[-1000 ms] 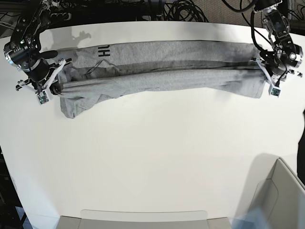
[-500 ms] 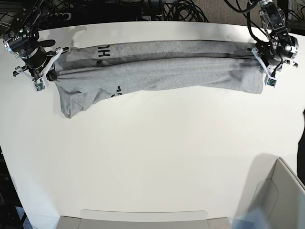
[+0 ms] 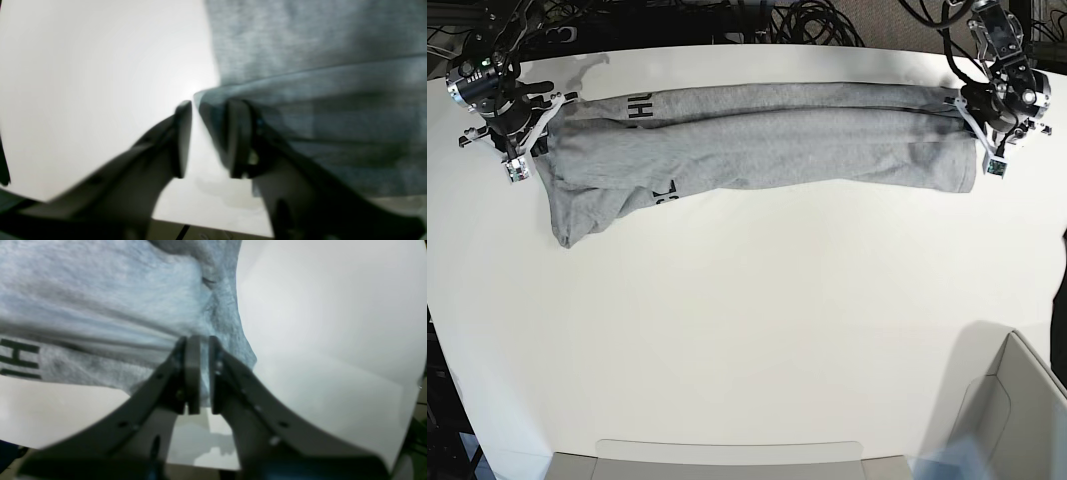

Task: Fold the T-shirt properly
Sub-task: 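Lower the hem onto the folded shirt with both grippers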

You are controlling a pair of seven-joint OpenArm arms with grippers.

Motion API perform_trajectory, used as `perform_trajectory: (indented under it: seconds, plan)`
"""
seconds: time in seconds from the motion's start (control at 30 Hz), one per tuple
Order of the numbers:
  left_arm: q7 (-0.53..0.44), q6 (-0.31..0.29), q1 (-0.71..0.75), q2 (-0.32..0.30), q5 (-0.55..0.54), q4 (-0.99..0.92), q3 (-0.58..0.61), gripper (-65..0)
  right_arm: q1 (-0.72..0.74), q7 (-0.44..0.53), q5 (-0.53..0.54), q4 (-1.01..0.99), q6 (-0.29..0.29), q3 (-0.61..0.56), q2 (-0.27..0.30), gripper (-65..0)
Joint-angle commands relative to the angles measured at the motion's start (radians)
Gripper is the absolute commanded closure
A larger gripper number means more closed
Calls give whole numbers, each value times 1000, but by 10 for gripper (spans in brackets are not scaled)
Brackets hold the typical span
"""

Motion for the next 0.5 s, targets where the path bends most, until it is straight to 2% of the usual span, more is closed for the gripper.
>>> perform_trajectory:
  seconds: [0.0,0.2,0.33,0.47]
  plan:
    - [-10,6,-3,-17,9,20,-11,-263,5,10,5,17,11,5,15,-100]
    - [-9,6,-9,-17,3,22,-91,-283,7,10,2,17,11,5,15,-203]
    - [5,6,-11,-8,0,94,-140,-307,7,10,1,17,11,7,15,-222]
    - [48,6,-23,52,2,150,-230,-344,22,10,-1,14,11,5,13,-223]
